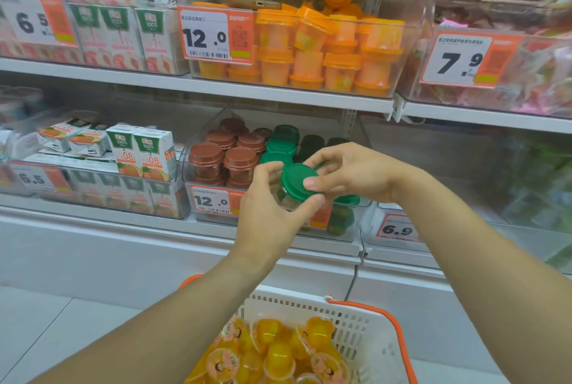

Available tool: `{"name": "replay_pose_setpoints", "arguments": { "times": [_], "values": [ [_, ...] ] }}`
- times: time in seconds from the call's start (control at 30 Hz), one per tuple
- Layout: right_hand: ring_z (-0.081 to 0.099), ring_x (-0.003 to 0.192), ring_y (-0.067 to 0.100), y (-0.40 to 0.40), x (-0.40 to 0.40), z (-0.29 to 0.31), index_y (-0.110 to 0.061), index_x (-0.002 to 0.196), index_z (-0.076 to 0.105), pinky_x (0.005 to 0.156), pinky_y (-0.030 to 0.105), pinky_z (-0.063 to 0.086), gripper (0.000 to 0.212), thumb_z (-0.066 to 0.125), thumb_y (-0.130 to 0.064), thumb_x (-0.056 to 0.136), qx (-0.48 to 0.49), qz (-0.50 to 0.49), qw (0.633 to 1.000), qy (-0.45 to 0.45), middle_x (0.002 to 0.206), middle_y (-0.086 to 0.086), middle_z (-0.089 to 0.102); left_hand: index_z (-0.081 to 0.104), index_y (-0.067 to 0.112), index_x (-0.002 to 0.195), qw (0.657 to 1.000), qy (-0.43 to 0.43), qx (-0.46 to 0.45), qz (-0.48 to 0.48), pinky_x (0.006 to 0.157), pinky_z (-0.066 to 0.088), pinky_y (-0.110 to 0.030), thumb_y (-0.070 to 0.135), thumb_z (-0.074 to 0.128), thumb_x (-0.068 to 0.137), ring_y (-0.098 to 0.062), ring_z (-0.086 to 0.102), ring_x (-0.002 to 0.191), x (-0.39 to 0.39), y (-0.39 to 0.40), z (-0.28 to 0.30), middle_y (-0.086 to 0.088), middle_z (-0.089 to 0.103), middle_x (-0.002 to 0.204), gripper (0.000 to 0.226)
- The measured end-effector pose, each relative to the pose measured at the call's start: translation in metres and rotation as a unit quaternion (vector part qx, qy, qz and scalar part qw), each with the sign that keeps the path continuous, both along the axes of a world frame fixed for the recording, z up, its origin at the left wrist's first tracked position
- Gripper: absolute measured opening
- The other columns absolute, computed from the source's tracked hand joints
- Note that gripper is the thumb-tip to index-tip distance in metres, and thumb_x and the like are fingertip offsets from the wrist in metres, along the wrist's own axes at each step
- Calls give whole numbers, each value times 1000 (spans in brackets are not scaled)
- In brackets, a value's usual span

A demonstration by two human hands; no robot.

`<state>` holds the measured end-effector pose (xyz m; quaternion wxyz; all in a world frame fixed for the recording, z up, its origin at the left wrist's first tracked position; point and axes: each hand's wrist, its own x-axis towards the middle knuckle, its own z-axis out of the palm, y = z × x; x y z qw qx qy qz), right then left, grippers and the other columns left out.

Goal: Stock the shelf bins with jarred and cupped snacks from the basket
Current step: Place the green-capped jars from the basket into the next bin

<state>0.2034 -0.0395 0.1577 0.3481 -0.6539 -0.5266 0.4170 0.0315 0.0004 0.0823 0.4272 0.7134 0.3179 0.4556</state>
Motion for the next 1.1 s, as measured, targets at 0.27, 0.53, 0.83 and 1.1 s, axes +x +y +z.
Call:
{"name": "replay_pose_setpoints", "arguments": {
  "times": [0.27, 0.53, 0.83, 1.1],
  "values": [
    [69, 76, 22, 12, 21, -22, -4, 114, 66, 84, 36, 59, 27, 71, -18, 92, 46, -224, 973, -26, 93, 12, 74, 39, 17, 147, 940, 250, 215, 87, 117, 23, -43, 20, 65, 82, -20, 17, 146, 0, 14, -9, 0, 30, 157, 70],
    [70, 63, 17, 21, 17, -27, -11, 99, 72, 85, 42, 60, 20, 77, -25, 86, 68, -245, 966, -53, 80, 8, 76, 17, 24, 158, 915, 333, 224, 48, 121, 14, -46, 26, 58, 89, -17, -5, 153, 0, 18, -12, 5, 5, 167, 80],
    [68, 54, 10, 22, 6, -22, -13, 83, 70, 75, 32, 56, 33, 74, -45, 84, 42, -244, 953, -173, 63, 2, 74, 18, 24, 157, 919, 326, 214, 54, 121, 13, -47, 28, 60, 88, -19, -2, 152, 1, 20, -14, 5, 8, 166, 81],
    [60, 89, 13, 26, 2, -24, -18, 123, 66, 78, 26, 50, 34, 60, -37, 96, 136, -238, 929, -249, 108, -4, 63, 20, 23, 157, 921, 321, 214, 53, 121, 13, -47, 28, 61, 88, -21, 1, 152, -1, 21, -15, 4, 10, 166, 81]
  ]
}}
